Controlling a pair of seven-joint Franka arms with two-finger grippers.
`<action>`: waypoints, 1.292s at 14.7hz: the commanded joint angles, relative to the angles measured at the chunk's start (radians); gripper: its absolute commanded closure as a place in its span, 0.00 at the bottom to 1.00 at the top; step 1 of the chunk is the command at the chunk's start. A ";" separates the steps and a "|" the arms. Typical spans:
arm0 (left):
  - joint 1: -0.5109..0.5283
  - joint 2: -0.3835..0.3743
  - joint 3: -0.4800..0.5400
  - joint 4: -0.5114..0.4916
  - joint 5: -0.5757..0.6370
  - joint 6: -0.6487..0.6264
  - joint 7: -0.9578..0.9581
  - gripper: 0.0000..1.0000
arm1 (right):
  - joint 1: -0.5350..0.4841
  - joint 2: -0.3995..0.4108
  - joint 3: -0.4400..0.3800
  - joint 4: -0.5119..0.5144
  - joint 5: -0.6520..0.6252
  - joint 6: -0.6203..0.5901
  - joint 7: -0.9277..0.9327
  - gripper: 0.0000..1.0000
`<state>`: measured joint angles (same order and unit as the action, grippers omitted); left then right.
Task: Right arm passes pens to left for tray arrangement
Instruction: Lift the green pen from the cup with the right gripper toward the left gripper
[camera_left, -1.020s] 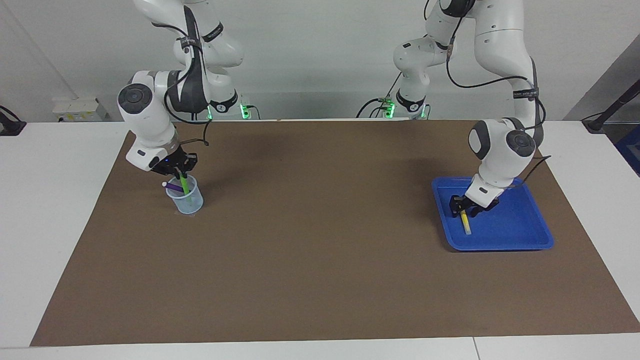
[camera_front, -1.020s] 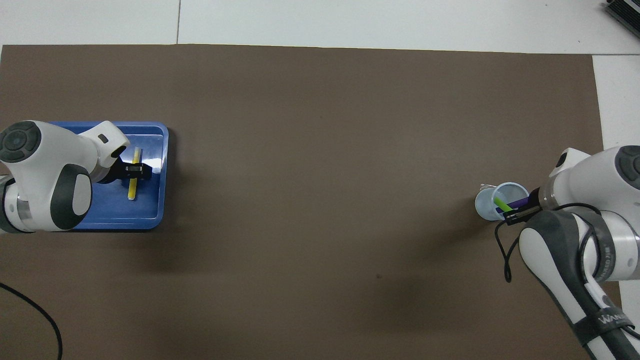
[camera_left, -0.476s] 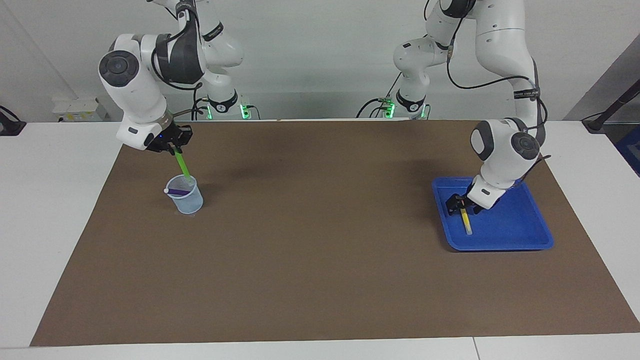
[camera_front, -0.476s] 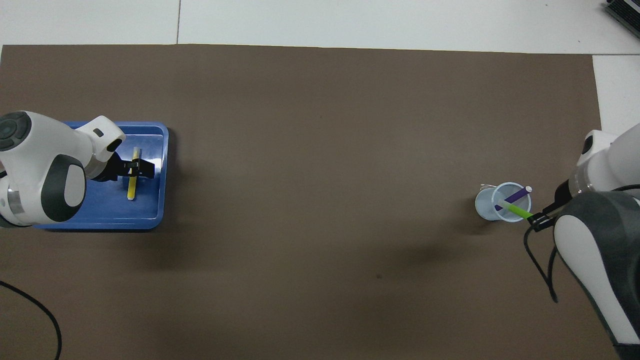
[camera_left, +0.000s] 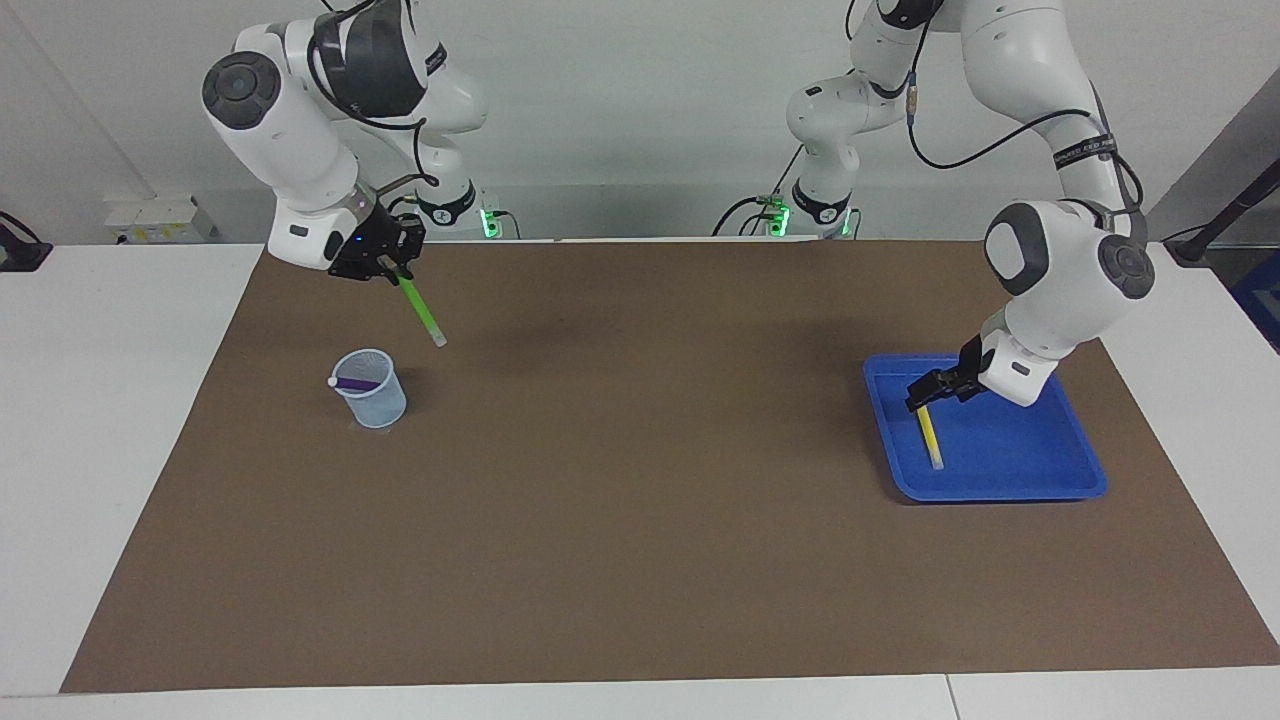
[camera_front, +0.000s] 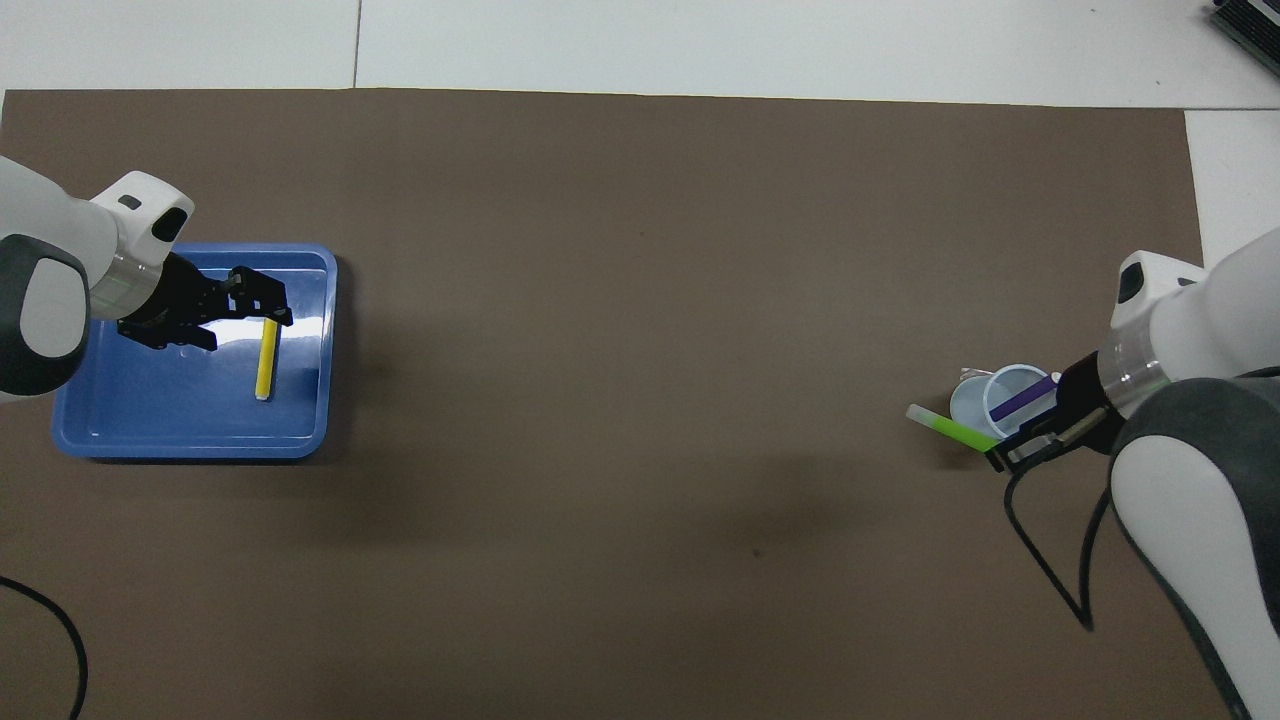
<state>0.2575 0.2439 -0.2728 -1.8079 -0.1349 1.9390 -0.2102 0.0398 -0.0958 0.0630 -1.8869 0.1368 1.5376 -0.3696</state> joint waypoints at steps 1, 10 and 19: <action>-0.018 -0.060 -0.017 0.004 -0.093 -0.045 -0.224 0.00 | 0.031 -0.002 0.012 0.000 0.108 0.006 0.059 1.00; -0.181 -0.140 -0.020 -0.008 -0.371 0.021 -1.042 0.02 | 0.071 -0.002 0.018 -0.024 0.467 0.151 0.282 1.00; -0.283 -0.205 -0.020 -0.013 -0.472 0.109 -1.469 0.02 | 0.273 -0.021 0.018 -0.110 0.606 0.510 0.389 1.00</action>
<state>0.0066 0.0869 -0.3062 -1.7988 -0.5789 2.0273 -1.6248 0.2892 -0.0923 0.0816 -1.9633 0.7107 1.9863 -0.0158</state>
